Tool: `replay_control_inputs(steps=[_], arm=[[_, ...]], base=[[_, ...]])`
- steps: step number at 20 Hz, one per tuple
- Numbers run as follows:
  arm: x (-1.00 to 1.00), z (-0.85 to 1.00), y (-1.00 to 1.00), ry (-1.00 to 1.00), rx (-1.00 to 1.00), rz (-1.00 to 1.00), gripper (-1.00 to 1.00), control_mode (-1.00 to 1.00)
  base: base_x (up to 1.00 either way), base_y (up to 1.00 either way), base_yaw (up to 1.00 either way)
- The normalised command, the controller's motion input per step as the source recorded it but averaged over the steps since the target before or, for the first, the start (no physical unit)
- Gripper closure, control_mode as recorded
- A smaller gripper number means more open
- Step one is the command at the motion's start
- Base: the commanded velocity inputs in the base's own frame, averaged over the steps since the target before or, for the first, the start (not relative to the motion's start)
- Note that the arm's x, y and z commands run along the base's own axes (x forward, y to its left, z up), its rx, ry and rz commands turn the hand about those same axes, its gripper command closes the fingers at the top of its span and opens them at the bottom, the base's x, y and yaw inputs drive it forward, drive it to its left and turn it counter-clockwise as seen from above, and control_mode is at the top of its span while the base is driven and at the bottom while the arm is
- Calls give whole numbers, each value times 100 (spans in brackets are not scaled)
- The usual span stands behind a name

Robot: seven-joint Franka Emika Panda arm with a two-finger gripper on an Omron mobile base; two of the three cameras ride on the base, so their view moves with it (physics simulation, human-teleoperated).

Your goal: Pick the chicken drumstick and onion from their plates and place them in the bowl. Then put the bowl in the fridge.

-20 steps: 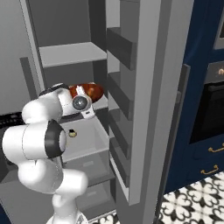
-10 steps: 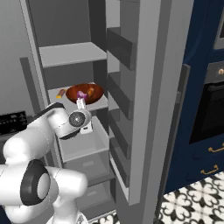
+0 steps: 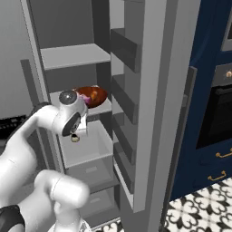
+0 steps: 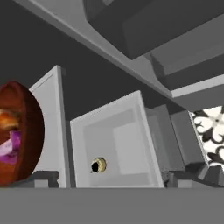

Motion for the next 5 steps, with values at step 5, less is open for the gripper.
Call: replay_control_inputs(steps=[5], arm=[[-98, 50, -7, 30, 0, 9, -100, -100]], base=[[0, 0, 0]])
